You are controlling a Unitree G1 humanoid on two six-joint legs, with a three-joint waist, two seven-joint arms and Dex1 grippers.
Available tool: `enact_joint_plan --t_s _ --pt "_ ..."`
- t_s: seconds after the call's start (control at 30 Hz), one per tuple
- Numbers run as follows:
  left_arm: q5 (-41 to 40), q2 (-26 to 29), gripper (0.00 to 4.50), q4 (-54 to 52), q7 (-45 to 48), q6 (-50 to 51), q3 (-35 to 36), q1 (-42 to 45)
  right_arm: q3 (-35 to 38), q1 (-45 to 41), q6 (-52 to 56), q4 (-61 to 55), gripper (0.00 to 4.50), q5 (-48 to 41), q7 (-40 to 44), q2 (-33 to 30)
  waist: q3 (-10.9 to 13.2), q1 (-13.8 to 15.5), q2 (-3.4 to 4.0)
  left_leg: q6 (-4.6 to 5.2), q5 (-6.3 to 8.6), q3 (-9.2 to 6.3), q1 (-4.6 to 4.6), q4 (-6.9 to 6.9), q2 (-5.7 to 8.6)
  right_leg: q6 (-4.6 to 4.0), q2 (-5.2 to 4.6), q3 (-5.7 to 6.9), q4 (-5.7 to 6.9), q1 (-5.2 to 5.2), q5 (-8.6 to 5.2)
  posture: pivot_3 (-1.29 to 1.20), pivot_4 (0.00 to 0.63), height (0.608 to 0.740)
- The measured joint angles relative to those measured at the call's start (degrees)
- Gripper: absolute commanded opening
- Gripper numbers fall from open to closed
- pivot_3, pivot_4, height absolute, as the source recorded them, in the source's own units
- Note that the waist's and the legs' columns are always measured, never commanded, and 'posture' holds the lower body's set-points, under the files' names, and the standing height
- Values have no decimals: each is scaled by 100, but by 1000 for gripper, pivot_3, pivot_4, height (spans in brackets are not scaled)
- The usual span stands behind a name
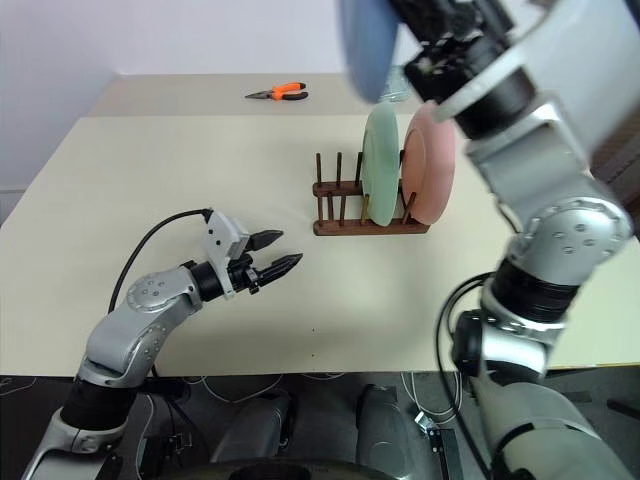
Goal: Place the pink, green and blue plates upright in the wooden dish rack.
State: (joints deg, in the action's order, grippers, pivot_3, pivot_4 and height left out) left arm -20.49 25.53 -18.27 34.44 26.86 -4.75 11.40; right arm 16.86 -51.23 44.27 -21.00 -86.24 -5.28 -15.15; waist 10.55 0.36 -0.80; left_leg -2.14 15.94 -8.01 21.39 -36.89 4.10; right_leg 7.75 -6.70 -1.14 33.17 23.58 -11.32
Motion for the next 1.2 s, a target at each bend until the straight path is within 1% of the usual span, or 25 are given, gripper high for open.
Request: enact_joint_plan --t_s 0.1,0.2,0.27,0.43,0.6,0.8,0.97,1.03,1.07,1.1,1.17,1.2 --pt "69 144 3055 226 19 -253 300 -78 -385 113 -53 184 50 -314 -822 418 0 -2 1 -1 -1 4 3 3 3 1 0 -1 3 8 1 0 150 740" --pt "66 218 3055 301 63 -399 579 -243 -744 403 -55 352 50 -280 -1248 607 1 -8 2 -1 -1 15 3 6 4 2 0 -1 3 10 2 0 150 740" --pt "48 287 3055 338 121 -453 672 -316 -890 531 -55 467 50 -176 -1362 636 2 -12 4 -1 -1 21 3 6 4 2 1 0 5 11 2 0 150 740" --pt "-20 354 3055 332 214 -490 852 -466 -925 727 -82 557 50 14 -1366 540 2 -30 5 -1 -1 23 2 6 3 2 3 1 5 10 2 0 150 740" --pt "-78 337 3055 211 268 -482 839 -532 -828 734 -171 636 50 233 -1281 477 2 -115 4 -1 -1 23 1 7 2 2 3 1 5 9 2 0 150 740" --pt "-92 310 3055 131 270 -457 766 -575 -682 731 -224 895 50 363 -1176 334 2 -127 5 -1 -1 23 0 10 1 2 5 1 5 10 1 0 150 740" --pt "-90 304 3055 119 264 -438 715 -587 -690 814 -130 1100 50 422 -1132 355 2 -126 6 -1 -1 23 0 11 0 2 5 1 4 10 2 0 150 740" --pt "-88 300 3055 117 258 -432 682 -597 -718 847 -68 1195 716 452 -1096 359 2 -121 5 -1 -1 24 0 11 1 2 5 0 4 10 1 0 150 740" --pt "-86 297 3055 116 255 -426 653 -603 -737 847 -39 1239 977 505 -1061 358 2 -121 6 -1 -1 24 0 10 1 2 5 0 4 10 1 0 150 740" --pt "-85 292 3055 113 253 -416 625 -607 -756 847 -5 1260 1421 550 -1033 358 2 -122 6 -1 -1 24 0 11 1 2 5 0 4 10 1 0 150 740" --pt "-80 267 3055 98 237 -387 598 -610 -820 846 29 1274 2516 776 -896 329 2 -123 6 -1 -1 24 0 11 1 2 5 1 4 10 1 0 150 740" --pt "-77 259 3055 86 222 -380 589 -610 -889 843 17 1262 2942 980 -771 273 2 -123 6 -1 -1 24 0 11 1 2 5 1 4 10 1 0 150 740"
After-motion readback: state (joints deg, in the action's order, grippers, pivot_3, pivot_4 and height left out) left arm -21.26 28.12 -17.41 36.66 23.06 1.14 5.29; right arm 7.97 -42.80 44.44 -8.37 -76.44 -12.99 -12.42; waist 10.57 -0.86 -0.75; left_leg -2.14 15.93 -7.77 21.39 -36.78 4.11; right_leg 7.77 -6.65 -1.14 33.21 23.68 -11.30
